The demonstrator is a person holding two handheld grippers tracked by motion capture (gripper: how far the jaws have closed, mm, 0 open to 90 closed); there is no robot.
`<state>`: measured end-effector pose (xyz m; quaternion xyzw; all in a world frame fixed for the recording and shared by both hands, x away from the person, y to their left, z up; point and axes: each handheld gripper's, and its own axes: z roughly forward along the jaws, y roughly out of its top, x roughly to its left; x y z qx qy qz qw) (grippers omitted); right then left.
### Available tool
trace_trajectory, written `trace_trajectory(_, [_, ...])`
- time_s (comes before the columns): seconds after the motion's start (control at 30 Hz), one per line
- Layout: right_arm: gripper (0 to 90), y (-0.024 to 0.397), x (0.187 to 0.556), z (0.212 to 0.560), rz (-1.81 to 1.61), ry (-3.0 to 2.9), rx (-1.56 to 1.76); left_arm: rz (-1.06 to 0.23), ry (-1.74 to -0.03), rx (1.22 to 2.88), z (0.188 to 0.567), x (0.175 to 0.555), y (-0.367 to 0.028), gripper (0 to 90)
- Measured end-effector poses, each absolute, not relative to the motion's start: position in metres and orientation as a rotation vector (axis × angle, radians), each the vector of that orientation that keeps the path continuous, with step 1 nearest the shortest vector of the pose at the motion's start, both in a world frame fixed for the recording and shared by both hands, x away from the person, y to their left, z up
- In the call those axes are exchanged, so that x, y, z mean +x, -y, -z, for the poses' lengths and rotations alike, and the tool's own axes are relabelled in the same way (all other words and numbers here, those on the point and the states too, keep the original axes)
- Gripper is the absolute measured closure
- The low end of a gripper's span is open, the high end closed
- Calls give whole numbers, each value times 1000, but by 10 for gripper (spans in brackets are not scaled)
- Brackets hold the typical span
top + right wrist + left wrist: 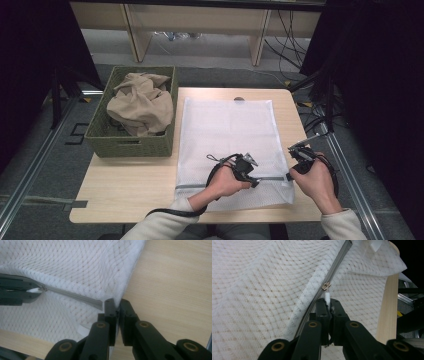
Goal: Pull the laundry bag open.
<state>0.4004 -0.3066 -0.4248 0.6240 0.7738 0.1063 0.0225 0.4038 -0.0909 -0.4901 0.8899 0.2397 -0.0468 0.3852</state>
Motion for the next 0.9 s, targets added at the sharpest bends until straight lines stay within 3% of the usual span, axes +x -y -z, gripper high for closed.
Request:
trace_trajectory(0.73, [864,305,399,424,-330,-2359,1980,111,-625,2273,490,405,78,868])
trace_trajectory(0.8, [864,311,402,428,-372,-2421,1840,112,-624,2274,490,404,77,868])
trace_trajectory(0.9, [864,307,400,425,-347,-2385,1944,116,-634,2268,490,404,75,868])
